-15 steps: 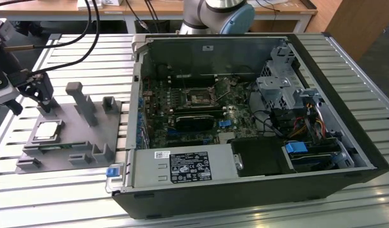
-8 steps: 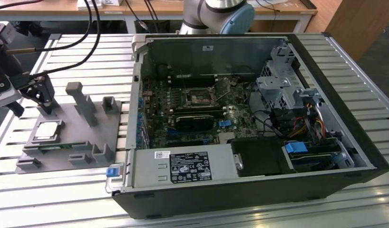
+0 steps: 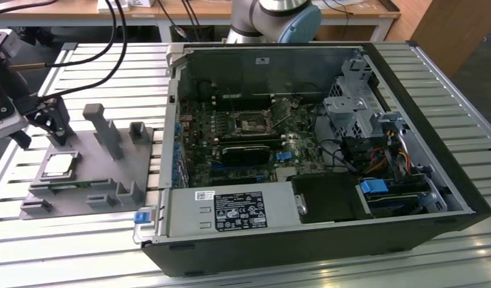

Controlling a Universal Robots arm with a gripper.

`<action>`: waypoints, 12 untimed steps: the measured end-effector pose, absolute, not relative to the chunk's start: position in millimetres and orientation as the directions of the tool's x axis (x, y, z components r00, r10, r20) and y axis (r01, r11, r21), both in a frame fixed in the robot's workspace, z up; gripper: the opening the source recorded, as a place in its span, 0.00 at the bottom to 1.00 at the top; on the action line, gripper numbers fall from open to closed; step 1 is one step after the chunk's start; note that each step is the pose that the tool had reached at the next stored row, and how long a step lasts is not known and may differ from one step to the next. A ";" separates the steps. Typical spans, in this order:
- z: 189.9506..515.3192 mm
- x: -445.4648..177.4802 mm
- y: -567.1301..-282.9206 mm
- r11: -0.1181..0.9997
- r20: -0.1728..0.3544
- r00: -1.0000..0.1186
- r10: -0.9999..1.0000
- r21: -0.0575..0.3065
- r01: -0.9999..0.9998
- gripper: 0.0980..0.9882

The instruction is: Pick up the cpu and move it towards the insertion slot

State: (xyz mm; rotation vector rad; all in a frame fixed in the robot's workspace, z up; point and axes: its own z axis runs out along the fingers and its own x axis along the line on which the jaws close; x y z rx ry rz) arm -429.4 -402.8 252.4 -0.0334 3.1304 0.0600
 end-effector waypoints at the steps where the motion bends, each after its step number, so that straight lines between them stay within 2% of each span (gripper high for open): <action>1: 251.8 -429.7 -403.3 0.999 -0.011 -1.000 -0.021 0.038 -0.022 0.63; 12: 240.1 -431.3 -405.5 0.999 -0.011 -1.000 -0.021 0.038 -0.021 0.63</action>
